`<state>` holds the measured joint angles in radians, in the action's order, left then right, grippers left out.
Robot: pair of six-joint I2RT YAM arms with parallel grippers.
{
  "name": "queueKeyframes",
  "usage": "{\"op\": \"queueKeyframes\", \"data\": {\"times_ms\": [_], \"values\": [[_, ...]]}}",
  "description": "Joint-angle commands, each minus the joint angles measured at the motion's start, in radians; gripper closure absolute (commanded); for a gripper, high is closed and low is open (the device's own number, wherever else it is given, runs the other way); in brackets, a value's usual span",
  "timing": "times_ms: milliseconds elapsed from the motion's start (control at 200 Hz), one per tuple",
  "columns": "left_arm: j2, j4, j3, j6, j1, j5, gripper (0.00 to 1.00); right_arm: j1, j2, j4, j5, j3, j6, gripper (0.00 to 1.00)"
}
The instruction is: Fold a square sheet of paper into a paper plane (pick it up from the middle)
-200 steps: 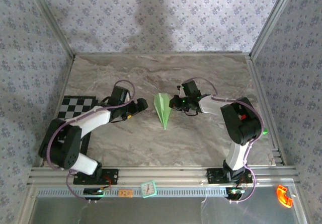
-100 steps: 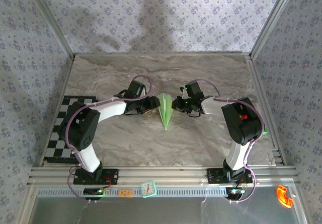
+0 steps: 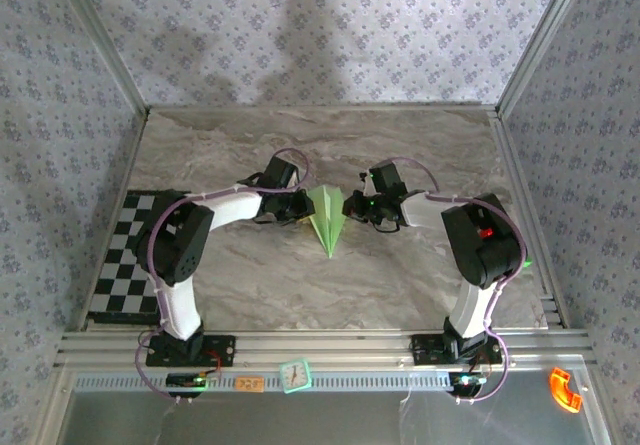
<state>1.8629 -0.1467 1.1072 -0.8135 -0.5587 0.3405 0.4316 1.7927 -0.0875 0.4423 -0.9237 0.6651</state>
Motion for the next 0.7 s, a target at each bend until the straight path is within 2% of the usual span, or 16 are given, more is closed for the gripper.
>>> {"op": "queueKeyframes", "data": {"times_ms": [0, 220, 515, 694], "values": [[-0.034, -0.017, 0.001, 0.01, 0.004, -0.025, 0.89, -0.014, -0.042, -0.012, -0.003, 0.019, 0.01, 1.0], [-0.105, 0.071, -0.066, 0.014, 0.023, -0.019, 0.91, -0.035, -0.062, -0.044, -0.014, 0.045, 0.022, 1.0], [-0.065, 0.158, -0.104, -0.041, 0.038, 0.036, 0.85, -0.033, -0.022, -0.069, -0.002, 0.046, 0.028, 1.0], [-0.049, 0.167, -0.104, -0.039, 0.045, 0.051, 0.86, -0.031, -0.002, -0.069, 0.011, 0.039, 0.024, 1.0]]}}
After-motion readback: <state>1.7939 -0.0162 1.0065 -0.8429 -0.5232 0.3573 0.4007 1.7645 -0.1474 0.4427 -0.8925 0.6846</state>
